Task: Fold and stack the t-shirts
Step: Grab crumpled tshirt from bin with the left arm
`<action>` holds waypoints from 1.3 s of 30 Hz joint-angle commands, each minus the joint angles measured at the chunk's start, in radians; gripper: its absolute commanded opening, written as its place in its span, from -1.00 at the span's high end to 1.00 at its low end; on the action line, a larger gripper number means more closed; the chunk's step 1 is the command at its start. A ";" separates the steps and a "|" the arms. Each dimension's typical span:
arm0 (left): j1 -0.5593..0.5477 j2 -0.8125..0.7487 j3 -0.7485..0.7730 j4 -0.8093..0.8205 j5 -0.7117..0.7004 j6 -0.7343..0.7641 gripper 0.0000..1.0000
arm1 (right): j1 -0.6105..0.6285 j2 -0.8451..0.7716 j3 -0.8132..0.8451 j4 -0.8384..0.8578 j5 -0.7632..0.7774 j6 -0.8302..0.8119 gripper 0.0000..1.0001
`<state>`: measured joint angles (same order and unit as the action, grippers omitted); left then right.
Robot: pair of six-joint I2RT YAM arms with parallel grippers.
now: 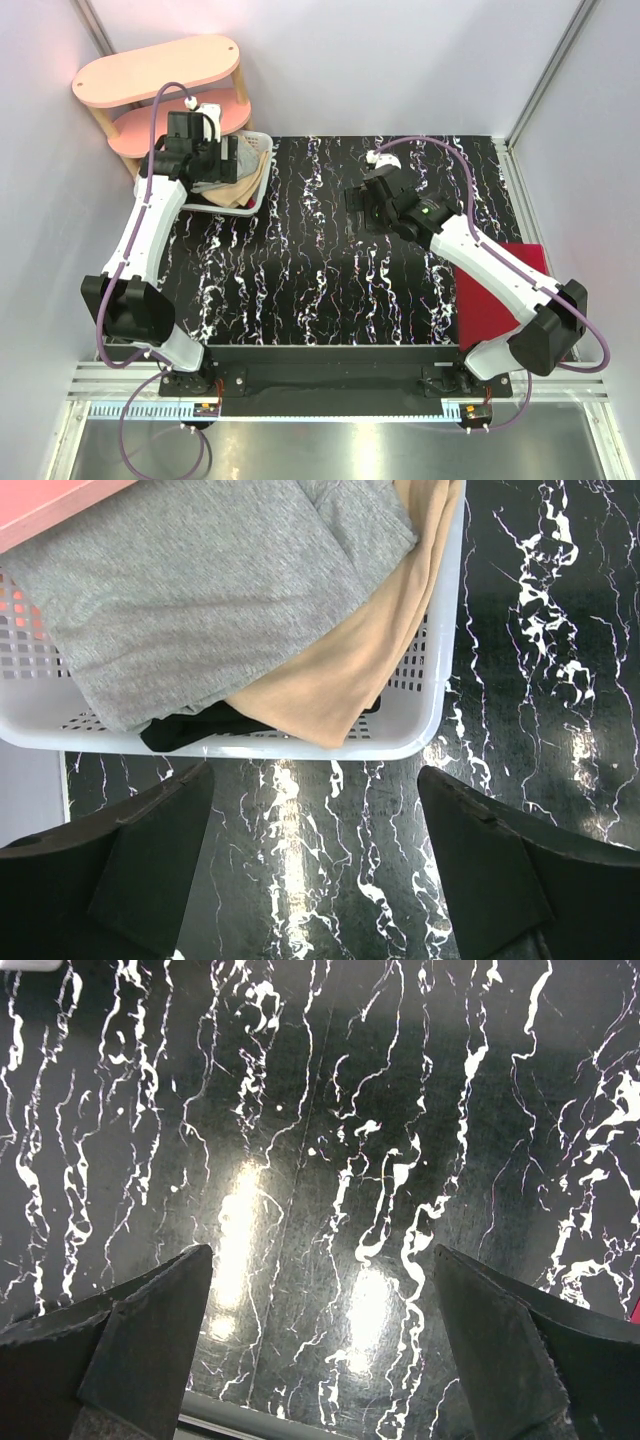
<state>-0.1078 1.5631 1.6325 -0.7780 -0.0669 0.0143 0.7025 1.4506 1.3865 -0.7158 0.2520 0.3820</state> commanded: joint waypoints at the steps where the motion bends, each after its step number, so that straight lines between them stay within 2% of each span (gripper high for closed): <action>1: -0.001 -0.049 -0.020 0.078 -0.045 0.013 -0.79 | 0.008 -0.042 -0.021 0.006 0.032 0.008 -1.00; 4: 0.000 -0.029 -0.020 0.109 -0.106 0.022 -0.77 | 0.008 -0.062 -0.043 0.009 0.024 0.017 -0.99; 8: 0.005 0.075 0.027 0.131 -0.149 0.053 -0.75 | 0.008 -0.101 -0.070 0.012 0.036 0.028 -0.99; 12: 0.016 0.173 0.107 0.131 -0.154 0.065 -0.73 | 0.008 -0.144 -0.102 0.013 0.038 0.035 -0.99; 17: 0.036 0.282 0.136 0.135 -0.157 0.052 -0.71 | 0.011 -0.176 -0.130 0.012 0.036 0.046 -0.99; 24: 0.088 0.334 0.153 0.137 -0.116 0.042 -0.65 | 0.009 -0.194 -0.158 0.003 0.033 0.047 -0.99; 36: 0.106 0.353 0.122 0.160 -0.123 0.081 -0.19 | 0.008 -0.176 -0.164 -0.008 0.035 0.051 -0.99; 39: 0.108 0.357 0.102 0.172 -0.126 0.091 -0.15 | 0.008 -0.180 -0.161 -0.014 0.039 0.052 -0.99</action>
<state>-0.0013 1.9144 1.7405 -0.6704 -0.1879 0.0795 0.7033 1.2858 1.2110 -0.7311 0.2539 0.4198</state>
